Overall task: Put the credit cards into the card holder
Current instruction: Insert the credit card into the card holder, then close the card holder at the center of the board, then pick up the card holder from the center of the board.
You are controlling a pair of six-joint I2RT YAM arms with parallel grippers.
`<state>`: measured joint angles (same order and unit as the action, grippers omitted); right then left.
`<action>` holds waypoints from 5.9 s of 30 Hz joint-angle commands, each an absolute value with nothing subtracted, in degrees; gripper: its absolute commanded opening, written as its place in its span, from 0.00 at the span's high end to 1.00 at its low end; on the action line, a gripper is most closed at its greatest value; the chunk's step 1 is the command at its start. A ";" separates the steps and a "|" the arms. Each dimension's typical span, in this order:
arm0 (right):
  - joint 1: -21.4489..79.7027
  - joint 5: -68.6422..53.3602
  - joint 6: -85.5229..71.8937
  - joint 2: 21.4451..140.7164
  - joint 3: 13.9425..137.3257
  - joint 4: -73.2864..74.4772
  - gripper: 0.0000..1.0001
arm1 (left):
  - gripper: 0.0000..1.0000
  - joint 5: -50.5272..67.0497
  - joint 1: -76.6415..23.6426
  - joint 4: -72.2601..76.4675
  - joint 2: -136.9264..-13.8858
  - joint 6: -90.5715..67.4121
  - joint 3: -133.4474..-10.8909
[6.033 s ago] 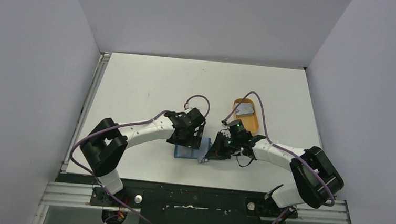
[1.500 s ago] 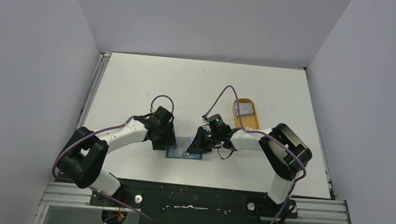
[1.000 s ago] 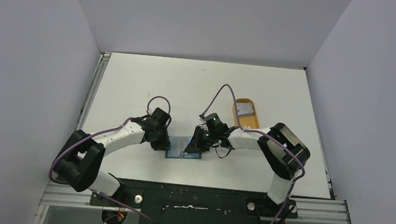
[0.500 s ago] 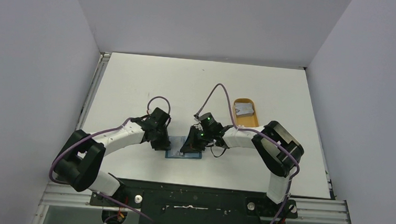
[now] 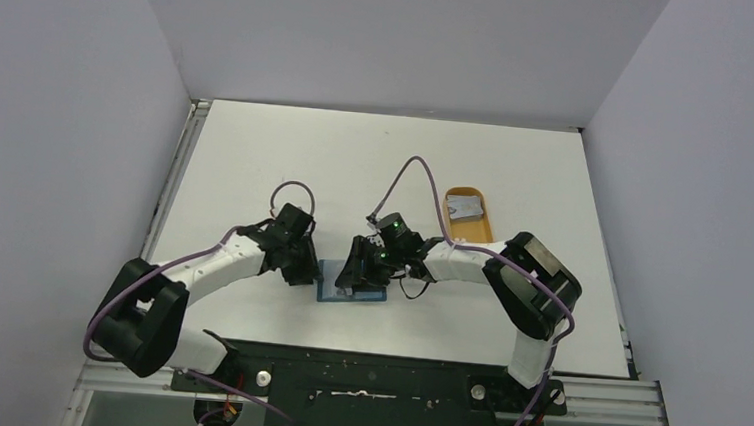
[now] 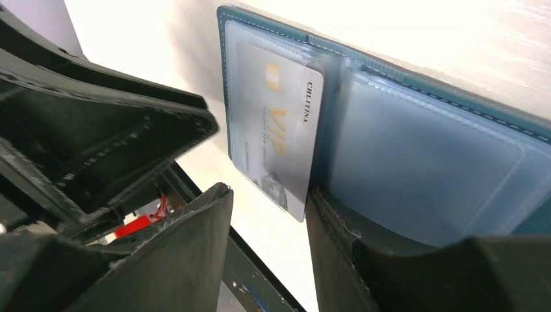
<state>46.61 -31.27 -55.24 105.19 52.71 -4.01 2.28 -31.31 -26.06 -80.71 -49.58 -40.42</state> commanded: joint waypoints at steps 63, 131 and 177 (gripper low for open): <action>45.80 7.38 -33.10 99.18 65.51 35.07 0.61 | 0.86 10.17 -25.63 -18.81 -72.75 -50.65 -31.44; 52.81 -9.47 -40.72 89.22 71.67 24.40 0.18 | 0.35 1.02 -31.57 -20.74 -50.76 -53.24 -28.29; 54.00 -4.65 -41.10 95.08 57.56 17.59 0.69 | 0.17 4.67 -37.35 -12.49 -91.68 -49.31 -48.16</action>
